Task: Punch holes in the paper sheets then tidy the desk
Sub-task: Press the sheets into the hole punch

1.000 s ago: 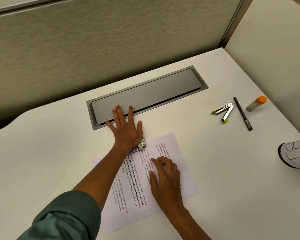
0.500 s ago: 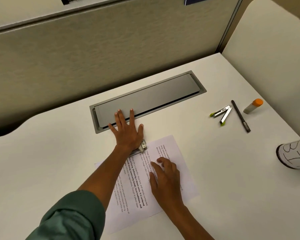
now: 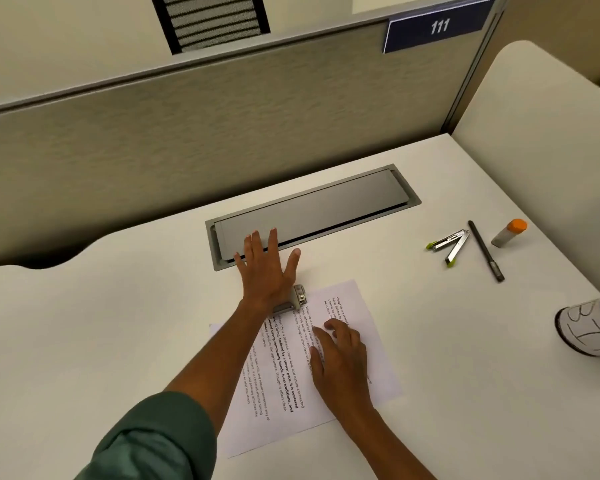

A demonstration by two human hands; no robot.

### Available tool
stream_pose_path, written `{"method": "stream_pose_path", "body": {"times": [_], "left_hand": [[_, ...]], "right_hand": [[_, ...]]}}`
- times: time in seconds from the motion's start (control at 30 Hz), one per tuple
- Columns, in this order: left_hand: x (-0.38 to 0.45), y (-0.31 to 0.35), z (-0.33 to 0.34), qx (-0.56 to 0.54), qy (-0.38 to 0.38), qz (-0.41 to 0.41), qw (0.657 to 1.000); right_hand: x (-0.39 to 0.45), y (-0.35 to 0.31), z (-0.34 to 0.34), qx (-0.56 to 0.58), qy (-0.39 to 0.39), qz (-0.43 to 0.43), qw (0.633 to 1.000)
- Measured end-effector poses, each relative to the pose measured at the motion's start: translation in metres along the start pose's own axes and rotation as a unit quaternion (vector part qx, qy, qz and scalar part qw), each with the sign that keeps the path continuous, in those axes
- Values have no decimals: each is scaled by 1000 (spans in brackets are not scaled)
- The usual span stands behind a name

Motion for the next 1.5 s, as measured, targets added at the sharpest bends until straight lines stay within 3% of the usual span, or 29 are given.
{"method": "stream_pose_path", "body": {"times": [0.1, 0.23, 0.4, 0.8, 1.5], "left_hand": [[-8, -16, -30, -86, 58, -47, 993], [-43, -66, -61, -95, 125, -108, 982], [-95, -120, -56, -73, 61, -125, 988], [-91, -104, -61, -34, -17, -61, 997], [-81, -95, -40, -33, -30, -63, 997]], "right_hand": [[1, 0, 0, 10, -23, 1, 1000], [10, 0, 1, 41, -70, 5, 997], [58, 15, -19, 48, -12, 11, 999], [122, 24, 21, -47, -210, -66, 974], [127, 20, 30, -65, -187, -85, 977]]}}
Point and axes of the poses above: each hand's wrist, its own x-axis towards the middle knuckle, its own z-axis out of the palm, y = z × x, the point moved 8 cm from there along x, towards the middle knuckle, and after that the axes turned 14 degrees about y, right-handed, at the moved point
